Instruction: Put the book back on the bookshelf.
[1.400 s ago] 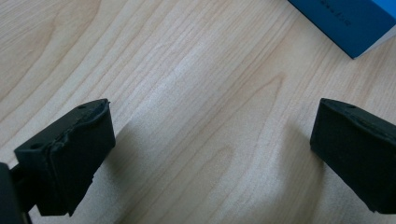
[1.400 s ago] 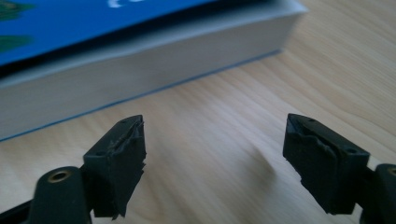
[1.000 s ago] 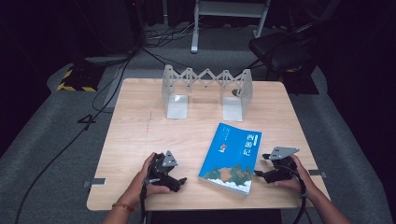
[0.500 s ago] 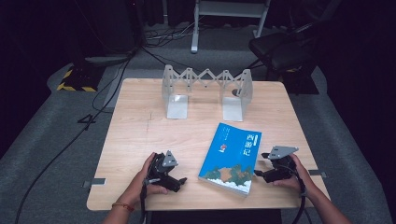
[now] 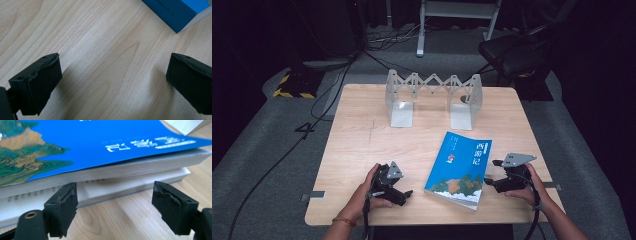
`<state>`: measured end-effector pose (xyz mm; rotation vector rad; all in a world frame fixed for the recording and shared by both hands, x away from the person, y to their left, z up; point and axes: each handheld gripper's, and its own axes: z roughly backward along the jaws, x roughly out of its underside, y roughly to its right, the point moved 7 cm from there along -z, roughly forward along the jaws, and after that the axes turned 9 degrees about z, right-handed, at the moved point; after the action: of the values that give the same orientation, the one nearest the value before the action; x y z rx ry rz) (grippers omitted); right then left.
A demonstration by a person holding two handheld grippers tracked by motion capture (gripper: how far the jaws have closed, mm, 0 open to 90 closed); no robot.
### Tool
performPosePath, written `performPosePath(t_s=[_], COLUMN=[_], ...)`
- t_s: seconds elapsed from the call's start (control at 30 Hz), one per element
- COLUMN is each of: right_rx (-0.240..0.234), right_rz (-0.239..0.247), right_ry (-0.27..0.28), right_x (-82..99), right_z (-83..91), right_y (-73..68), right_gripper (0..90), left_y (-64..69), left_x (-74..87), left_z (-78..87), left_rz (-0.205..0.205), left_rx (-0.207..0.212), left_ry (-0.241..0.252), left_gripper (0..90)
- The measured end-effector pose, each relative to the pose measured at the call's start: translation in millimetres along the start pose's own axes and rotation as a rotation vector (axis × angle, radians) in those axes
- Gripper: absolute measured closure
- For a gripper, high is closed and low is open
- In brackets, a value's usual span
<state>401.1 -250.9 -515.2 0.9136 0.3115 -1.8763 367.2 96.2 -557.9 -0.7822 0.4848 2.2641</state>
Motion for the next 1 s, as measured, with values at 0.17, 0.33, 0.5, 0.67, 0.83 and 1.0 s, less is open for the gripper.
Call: performPosePath(t_s=[0.17,0.33,0.5,0.67,0.83,1.0], right_rx=[-0.001,0.002,0.015,0.025,0.022,0.024], right_rz=[-0.023,-0.028,-0.038,-0.046,-0.043,-0.042], right_ry=[0.029,0.058,0.087,0.098,0.098,0.100], right_x=[-8.7,-21.5,-34.7,-43.4,-44.7,-45.0], right_z=[2.4,3.4,4.4,3.8,3.6,3.4], right_y=[0.9,2.3,4.1,4.7,5.1,5.3], right_gripper=[21.0,21.0,21.0,21.0,20.9,20.5], left_y=[0.7,4.9,27.5,56.0,77.9,110.9], left_x=[1.8,-2.3,-16.4,-33.2,-46.0,-61.6], left_z=[2.7,6.6,10.8,4.4,-4.4,-20.0], left_rz=[-0.003,0.010,-0.028,-0.077,-0.112,-0.185], left_rx=[0.002,0.010,0.073,0.114,0.135,0.171], left_ry=[-0.004,-0.010,0.024,0.047,0.064,0.082], left_gripper=[3.3,18.5,16.0,16.7,18.0,20.2])
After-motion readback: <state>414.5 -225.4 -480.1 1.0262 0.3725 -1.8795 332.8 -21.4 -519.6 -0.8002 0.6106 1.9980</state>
